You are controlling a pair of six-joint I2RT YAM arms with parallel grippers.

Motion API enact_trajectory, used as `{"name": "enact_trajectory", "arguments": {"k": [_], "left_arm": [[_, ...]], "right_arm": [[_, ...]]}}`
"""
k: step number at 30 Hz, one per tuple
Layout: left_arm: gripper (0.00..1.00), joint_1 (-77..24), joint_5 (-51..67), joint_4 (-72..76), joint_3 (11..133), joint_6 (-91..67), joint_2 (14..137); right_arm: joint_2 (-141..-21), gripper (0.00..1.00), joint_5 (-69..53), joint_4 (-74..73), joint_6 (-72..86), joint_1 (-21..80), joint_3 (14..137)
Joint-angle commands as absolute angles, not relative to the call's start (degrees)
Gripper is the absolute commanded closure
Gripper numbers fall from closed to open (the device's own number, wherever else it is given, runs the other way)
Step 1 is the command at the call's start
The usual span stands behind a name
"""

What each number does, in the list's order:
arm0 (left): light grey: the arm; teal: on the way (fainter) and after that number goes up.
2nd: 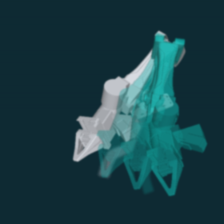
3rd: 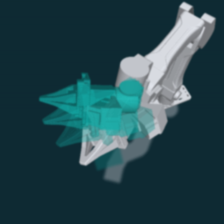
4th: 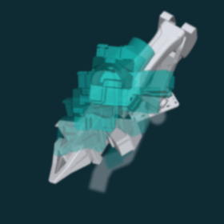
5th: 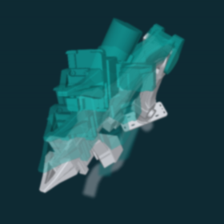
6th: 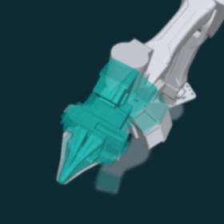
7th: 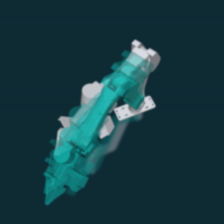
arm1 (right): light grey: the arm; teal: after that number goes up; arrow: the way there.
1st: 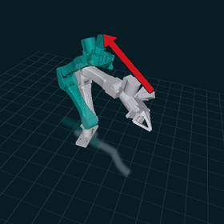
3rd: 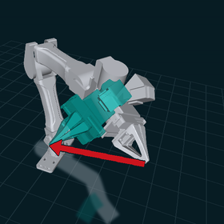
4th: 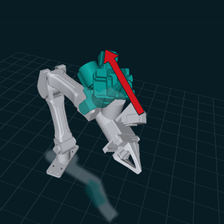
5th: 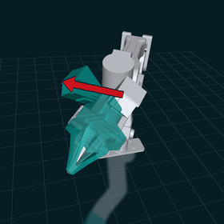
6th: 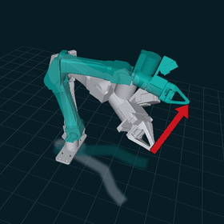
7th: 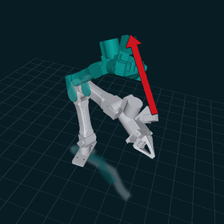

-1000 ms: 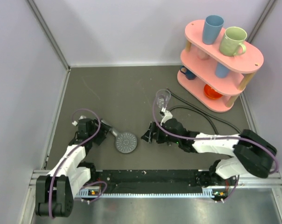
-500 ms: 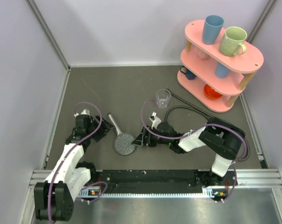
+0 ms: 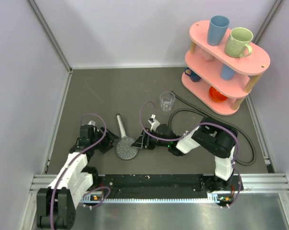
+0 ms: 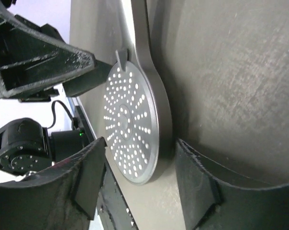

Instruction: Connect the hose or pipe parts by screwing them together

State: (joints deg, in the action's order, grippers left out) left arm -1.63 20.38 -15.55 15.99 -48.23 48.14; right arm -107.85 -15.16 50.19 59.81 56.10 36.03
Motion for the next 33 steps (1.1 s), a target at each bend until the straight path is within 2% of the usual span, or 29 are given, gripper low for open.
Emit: {"name": "enact_trajectory", "arguments": {"k": [1,4,8,9,10,12,15,17,21,26,31,33], "left_arm": [[0.30,-1.7,22.5,-12.0,14.9,-49.8,46.6],[0.31,-1.7,24.0,-12.2,14.4,-50.3,46.1],[0.32,-1.7,24.8,-13.5,14.5,-49.9,44.1],[0.32,-1.7,25.0,-14.0,14.8,-49.5,43.6],[0.32,-1.7,24.9,-14.6,15.7,-48.8,42.6],[0.32,-1.8,24.5,-17.6,18.6,-45.3,41.8],[0.32,-1.8,24.0,-22.2,25.2,-38.2,40.8],[0.32,-1.8,23.7,-25.0,29.2,-33.1,41.1],[0.32,-2.2,27.0,-27.2,38.5,-27.2,42.9],[0.33,-2.6,32.6,-28.1,46.7,-22.5,47.7],[0.33,-3.3,48.1,-28.6,53.3,-18.6,55.3],[0.34,-6.0,49.0,-29.9,55.4,-17.5,57.8]], "right_arm": [[-110.4,0.45,-14.6,52.4,60.5,56.8,38.8],[-111.1,0.59,-14.8,53.5,60.4,55.7,38.7],[-109.5,0.85,-16.3,53.4,57.5,52.6,38.1],[-108.6,0.87,-17.2,51.3,54.7,51.8,38.2],[-108.0,0.94,-17.9,49.8,52.8,50.5,38.6],[-106.9,0.99,-20.2,45.6,46.5,49.4,38.8],[-102.6,1.00,-21.2,38.0,36.8,47.5,39.3],[-99.3,1.00,-21.2,27.6,29.5,46.1,41.7],[-95.5,1.00,-27.6,14.9,18.7,44.7,46.9],[-94.0,1.00,-33.3,-9.6,5.1,44.5,59.5],[-90.0,1.00,-36.6,-15.7,-2.2,44.2,65.0],[-88.5,1.00,-38.9,-16.9,-3.3,43.9,66.5]]}}
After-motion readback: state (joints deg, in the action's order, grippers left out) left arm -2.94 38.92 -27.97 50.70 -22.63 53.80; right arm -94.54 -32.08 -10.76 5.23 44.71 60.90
